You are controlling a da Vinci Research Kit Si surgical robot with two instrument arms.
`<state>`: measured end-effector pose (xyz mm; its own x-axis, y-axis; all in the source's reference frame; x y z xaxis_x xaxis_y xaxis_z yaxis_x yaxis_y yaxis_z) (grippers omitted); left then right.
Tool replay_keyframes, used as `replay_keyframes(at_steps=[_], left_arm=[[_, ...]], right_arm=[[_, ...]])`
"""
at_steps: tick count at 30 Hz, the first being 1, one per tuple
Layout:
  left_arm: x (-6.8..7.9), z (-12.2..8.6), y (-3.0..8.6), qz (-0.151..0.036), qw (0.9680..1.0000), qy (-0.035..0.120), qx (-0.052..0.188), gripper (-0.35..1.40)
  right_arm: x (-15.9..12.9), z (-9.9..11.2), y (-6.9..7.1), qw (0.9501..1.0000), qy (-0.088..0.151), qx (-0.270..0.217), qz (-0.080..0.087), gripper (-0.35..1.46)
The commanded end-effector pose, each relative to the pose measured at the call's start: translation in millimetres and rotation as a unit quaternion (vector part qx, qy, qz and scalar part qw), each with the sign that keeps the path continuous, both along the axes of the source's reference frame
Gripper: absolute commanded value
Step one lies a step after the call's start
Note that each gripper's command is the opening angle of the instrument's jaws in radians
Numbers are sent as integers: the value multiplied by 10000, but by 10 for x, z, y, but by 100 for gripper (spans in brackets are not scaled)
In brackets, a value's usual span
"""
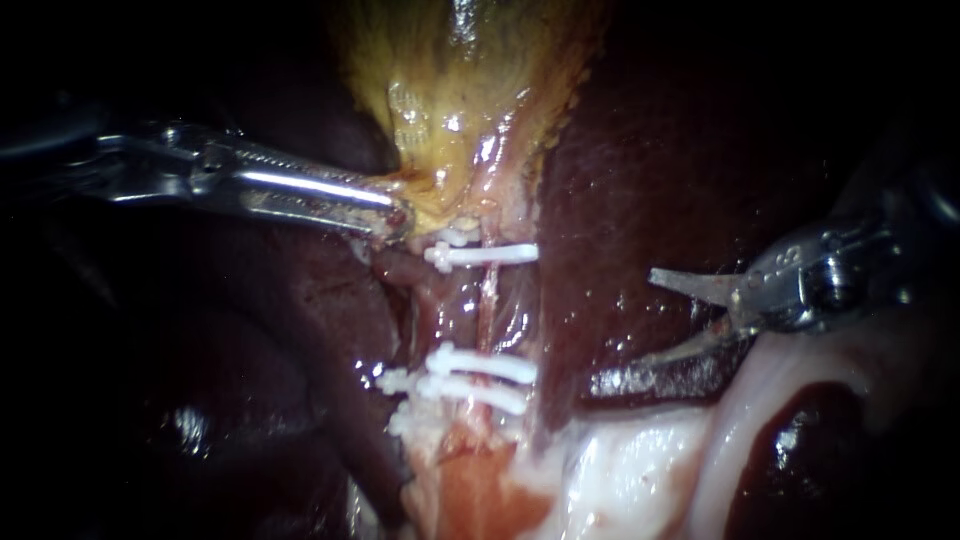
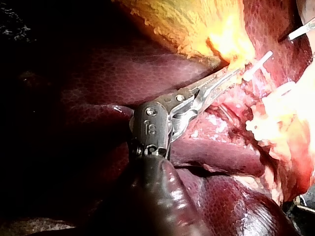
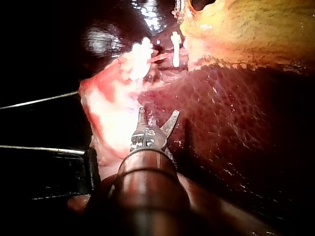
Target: Go to the cutting position right tube
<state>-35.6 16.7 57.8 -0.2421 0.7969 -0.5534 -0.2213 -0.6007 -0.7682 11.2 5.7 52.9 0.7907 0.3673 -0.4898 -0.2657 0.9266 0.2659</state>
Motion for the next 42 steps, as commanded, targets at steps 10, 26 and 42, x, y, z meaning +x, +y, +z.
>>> replay_keyframes(at_steps=[10,26,42], left_arm=[[31,-25,15,-3,10000,-11,52,-35],[71,-65,35,-242,9997,-24,22,-35],[68,-65,35,-249,9997,-19,21,-35]], right_arm=[[0,1,0,10000,12,-1,5,145],[10,-8,9,9981,545,234,136,145],[64,-1,10,9891,1073,959,299,143]])
